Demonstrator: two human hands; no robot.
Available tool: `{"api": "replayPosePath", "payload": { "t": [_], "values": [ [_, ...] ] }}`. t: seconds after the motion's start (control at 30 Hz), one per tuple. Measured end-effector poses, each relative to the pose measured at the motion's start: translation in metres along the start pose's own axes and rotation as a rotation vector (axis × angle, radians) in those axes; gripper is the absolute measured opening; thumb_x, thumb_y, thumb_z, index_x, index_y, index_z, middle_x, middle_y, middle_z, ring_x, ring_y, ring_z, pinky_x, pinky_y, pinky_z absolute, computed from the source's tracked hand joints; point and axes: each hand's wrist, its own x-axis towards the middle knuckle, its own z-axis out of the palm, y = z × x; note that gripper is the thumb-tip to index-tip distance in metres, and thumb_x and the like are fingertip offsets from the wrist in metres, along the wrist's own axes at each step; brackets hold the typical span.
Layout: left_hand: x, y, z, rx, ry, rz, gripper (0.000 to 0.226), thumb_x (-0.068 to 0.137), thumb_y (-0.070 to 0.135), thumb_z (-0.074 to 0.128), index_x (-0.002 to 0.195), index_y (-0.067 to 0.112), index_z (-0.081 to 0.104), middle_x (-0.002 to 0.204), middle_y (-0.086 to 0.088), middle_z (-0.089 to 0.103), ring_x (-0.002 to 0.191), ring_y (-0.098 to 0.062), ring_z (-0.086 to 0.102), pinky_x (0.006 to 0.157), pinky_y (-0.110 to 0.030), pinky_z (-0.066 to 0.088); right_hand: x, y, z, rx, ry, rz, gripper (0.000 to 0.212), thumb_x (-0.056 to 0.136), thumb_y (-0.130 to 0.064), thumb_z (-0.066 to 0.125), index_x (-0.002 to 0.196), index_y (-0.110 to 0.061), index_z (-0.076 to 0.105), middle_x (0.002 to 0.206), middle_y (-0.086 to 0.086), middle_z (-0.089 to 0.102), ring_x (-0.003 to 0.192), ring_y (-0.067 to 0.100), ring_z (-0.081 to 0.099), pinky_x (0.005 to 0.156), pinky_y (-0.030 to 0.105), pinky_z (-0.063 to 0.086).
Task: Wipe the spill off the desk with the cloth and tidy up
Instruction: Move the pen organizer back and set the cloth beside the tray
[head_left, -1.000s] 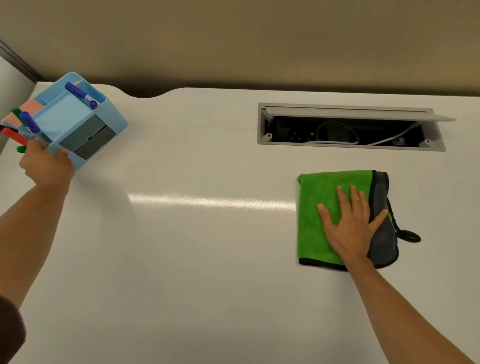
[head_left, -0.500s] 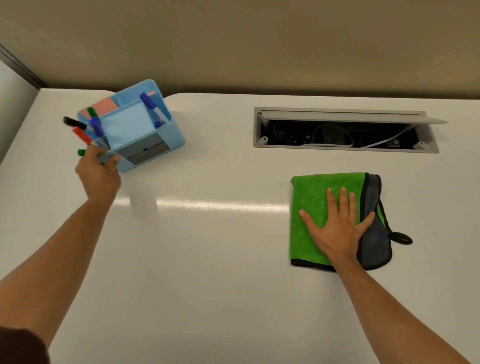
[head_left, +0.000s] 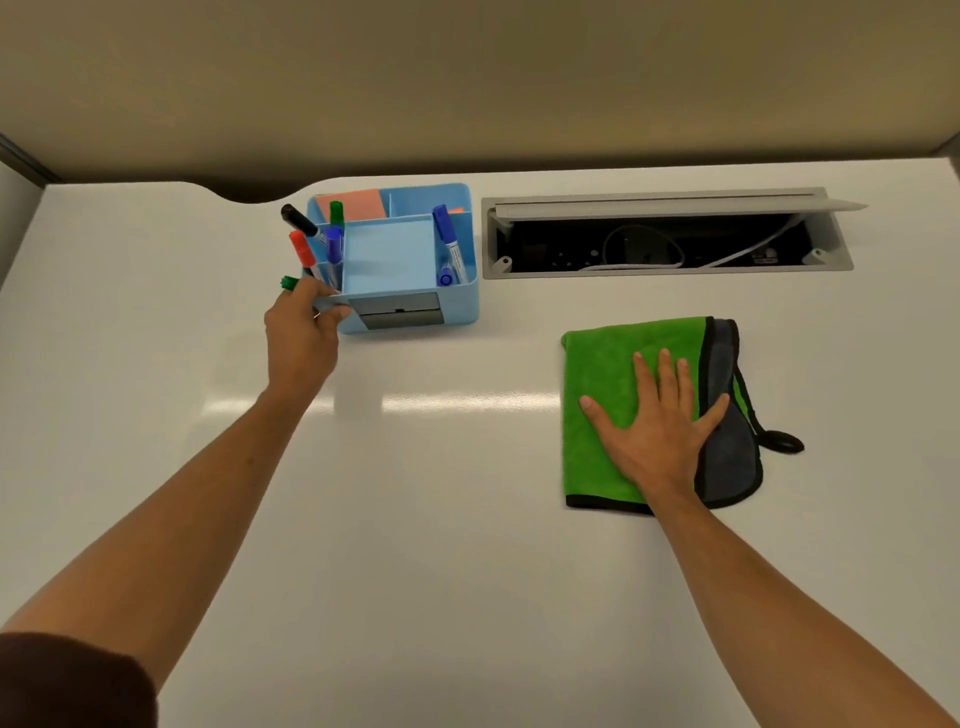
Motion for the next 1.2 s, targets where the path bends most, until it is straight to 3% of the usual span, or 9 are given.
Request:
{"api": "replayPosePath", "payload": {
  "t": [0.1,0.43,0.57,0.8,0.93,1.0,1.13,1.2],
  "values": [
    [-0.007,0.002,0.003,0.005,-0.011,0.002,0.016,0.09,0.012,0.065,0.104,0.005,0.06,0.11,-0.017,0.066,0.093,-0.019,0.054,0.083,-0.028,0.044,0.0,0.0,0.0,0.006,0.006,0.003,0.092,0.08,-0.088,0.026,0.15,-0.028,0.026,0.163,0.003,0.018,0.151,0.019,0.006,0.112,0.069,-0.006],
    [-0.02,-0.004,-0.006,0.042,-0.035,-0.061,0.018,0.092,0.014,0.064,0.108,0.007,0.06,0.115,-0.017,0.065,0.097,-0.025,0.057,0.087,-0.03,0.044,-0.001,0.0,-0.003,0.055,0.013,0.014,0.092,0.079,-0.087,0.03,0.148,-0.026,0.031,0.162,0.004,0.02,0.15,0.018,0.006,0.114,0.065,-0.009],
    [-0.026,-0.006,-0.007,0.038,-0.035,-0.065,0.019,0.092,0.015,0.064,0.108,0.008,0.06,0.114,-0.016,0.065,0.093,-0.018,0.052,0.086,-0.029,0.043,-0.001,0.0,-0.003,0.1,0.036,0.032,0.091,0.081,-0.084,0.034,0.147,-0.022,0.032,0.161,0.006,0.021,0.15,0.019,0.009,0.115,0.061,-0.01],
    [-0.023,-0.003,-0.002,0.02,-0.049,-0.052,0.02,0.092,0.017,0.064,0.11,0.009,0.06,0.115,-0.015,0.064,0.095,-0.018,0.053,0.087,-0.029,0.043,-0.002,0.005,-0.006,0.262,0.18,0.165,0.082,0.085,-0.067,0.052,0.141,-0.01,0.036,0.156,0.016,0.028,0.147,0.028,0.018,0.12,0.055,0.005],
    [-0.02,-0.002,0.002,0.01,-0.05,-0.044,0.024,0.092,0.017,0.063,0.114,0.009,0.059,0.117,-0.017,0.063,0.105,-0.03,0.059,0.09,-0.03,0.043,0.0,0.018,-0.014,0.267,0.214,0.386,0.091,0.08,-0.066,0.058,0.142,-0.005,0.032,0.153,0.024,0.03,0.144,0.037,0.022,0.116,0.057,0.015],
    [-0.025,-0.002,0.003,-0.022,-0.042,-0.025,0.032,0.092,0.017,0.064,0.122,0.012,0.055,0.124,-0.015,0.06,0.111,-0.03,0.057,0.094,-0.033,0.045,0.004,0.023,-0.02,0.237,0.186,0.456,0.098,0.076,-0.07,0.061,0.14,-0.002,0.033,0.144,0.026,0.039,0.135,0.041,0.033,0.111,0.055,0.025],
    [-0.049,-0.007,0.008,-0.065,-0.03,0.0,0.054,0.092,0.019,0.065,0.14,0.023,0.041,0.15,-0.011,0.04,0.138,-0.028,0.038,0.111,-0.042,0.037,0.016,0.025,-0.032,0.168,0.07,0.494,0.099,0.071,-0.072,0.064,0.135,-0.001,0.037,0.132,0.026,0.048,0.122,0.042,0.042,0.099,0.053,0.032],
    [-0.054,-0.007,0.012,-0.003,-0.027,0.007,0.057,0.093,0.022,0.063,0.144,0.025,0.038,0.156,-0.011,0.032,0.143,-0.027,0.03,0.112,-0.039,0.029,0.021,0.024,-0.036,0.174,0.024,0.5,0.094,0.072,-0.07,0.066,0.132,-0.002,0.041,0.13,0.023,0.051,0.121,0.041,0.045,0.099,0.054,0.034]
  ]
}}
